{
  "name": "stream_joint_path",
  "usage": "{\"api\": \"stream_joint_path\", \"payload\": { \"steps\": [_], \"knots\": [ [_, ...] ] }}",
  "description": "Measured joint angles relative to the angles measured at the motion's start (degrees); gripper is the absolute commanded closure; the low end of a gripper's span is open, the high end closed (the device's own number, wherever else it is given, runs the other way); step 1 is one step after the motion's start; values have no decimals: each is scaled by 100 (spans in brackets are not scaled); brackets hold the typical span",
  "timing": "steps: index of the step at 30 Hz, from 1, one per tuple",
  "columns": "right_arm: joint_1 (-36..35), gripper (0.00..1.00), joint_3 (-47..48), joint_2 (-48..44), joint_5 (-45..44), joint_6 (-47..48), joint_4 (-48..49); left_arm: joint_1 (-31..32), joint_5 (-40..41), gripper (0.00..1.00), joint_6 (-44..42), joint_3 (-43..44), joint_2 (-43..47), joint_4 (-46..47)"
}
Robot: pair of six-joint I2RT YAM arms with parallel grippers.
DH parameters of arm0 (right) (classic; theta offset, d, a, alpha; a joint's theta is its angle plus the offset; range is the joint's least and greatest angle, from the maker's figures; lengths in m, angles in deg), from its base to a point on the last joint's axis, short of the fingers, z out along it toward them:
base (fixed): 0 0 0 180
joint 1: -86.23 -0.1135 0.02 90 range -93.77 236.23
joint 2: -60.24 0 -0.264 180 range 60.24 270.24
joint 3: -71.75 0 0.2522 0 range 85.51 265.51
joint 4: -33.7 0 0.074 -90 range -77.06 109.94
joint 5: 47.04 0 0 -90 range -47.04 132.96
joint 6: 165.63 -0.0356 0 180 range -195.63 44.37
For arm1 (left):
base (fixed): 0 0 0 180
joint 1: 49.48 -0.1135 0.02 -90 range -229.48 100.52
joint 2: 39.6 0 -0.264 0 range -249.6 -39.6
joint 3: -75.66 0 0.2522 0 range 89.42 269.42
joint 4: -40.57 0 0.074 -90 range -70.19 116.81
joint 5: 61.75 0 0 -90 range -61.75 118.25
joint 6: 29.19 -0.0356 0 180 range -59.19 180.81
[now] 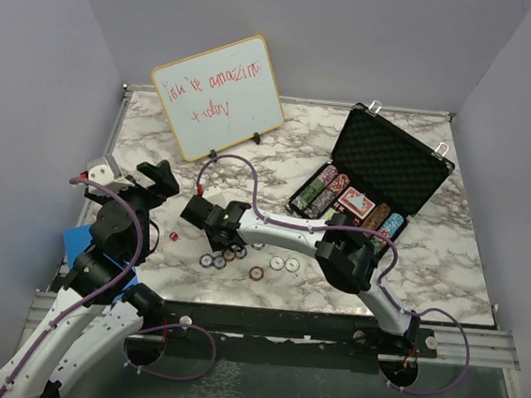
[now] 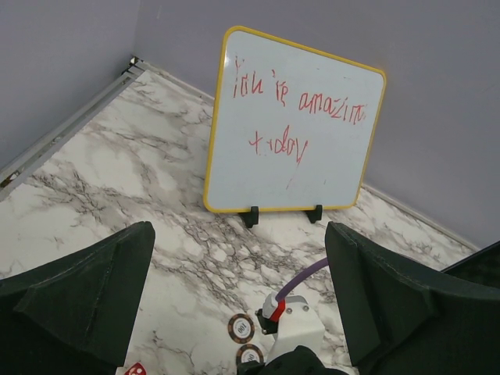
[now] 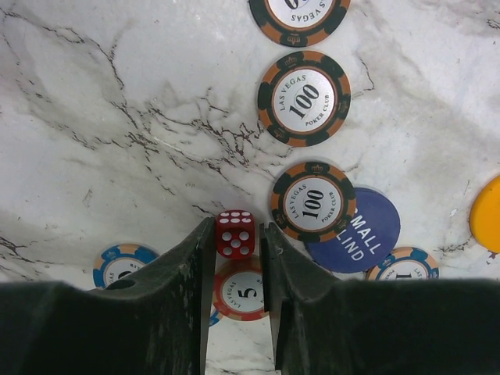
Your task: Pack up texas hold em set
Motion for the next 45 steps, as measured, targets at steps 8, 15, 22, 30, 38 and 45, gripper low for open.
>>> {"api": "stream_joint_path", "payload": {
  "steps": [8,15,22,30,38,45],
  "knots": [
    [0,63,0,-11,-17,11,4,0,0,1,0,-22,0,-2],
    [0,79,0,-31,-61,22,11,0,0,1,-2,-31,-2,0],
    [0,81,-26,-83,-177,-13,9,0,0,1,0,-31,0,-2],
    [133,81,-496,-1207,-686,24,31,0,-2,1,0,-31,-2,0],
    [1394,81,-1740,-2962,-1224,46,131,0,-57,1,15,-39,-20,2],
    [2581,81,-2761,-3615,-1408,-299,-164,0,-356,1,120,-192,-17,-4]
  ]
}}
